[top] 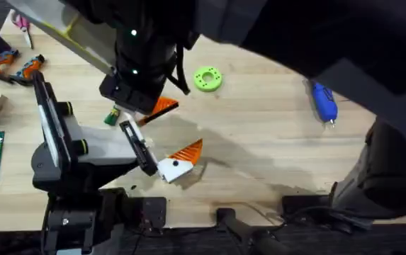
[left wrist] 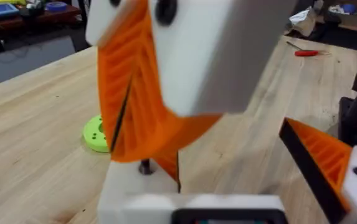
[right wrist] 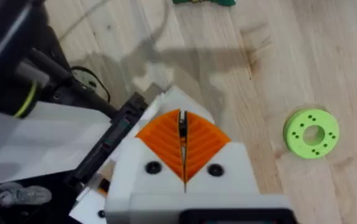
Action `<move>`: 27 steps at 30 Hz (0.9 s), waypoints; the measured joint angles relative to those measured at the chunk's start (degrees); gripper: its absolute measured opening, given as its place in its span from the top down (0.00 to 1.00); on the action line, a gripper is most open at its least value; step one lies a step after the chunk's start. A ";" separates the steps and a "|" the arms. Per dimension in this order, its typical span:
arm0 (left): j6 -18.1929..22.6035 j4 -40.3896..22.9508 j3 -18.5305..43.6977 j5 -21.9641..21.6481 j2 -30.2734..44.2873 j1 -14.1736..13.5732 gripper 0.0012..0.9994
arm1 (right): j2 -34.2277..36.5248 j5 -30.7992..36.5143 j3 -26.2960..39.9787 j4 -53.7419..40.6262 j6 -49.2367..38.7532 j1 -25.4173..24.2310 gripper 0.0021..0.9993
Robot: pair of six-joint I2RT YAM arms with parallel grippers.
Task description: Pick up the gripper from the table and insert it into the empty holder that is missing its gripper. Then pick up a screw, insert it into the mounting hole, and use the screwdriver to tighten it. Finally, clean up the table by picking up the vegetable and placing it into the bucket.
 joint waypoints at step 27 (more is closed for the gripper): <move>-0.26 -0.02 0.00 0.00 0.02 0.00 0.01 | 0.37 0.00 -0.04 -0.88 0.02 0.00 1.00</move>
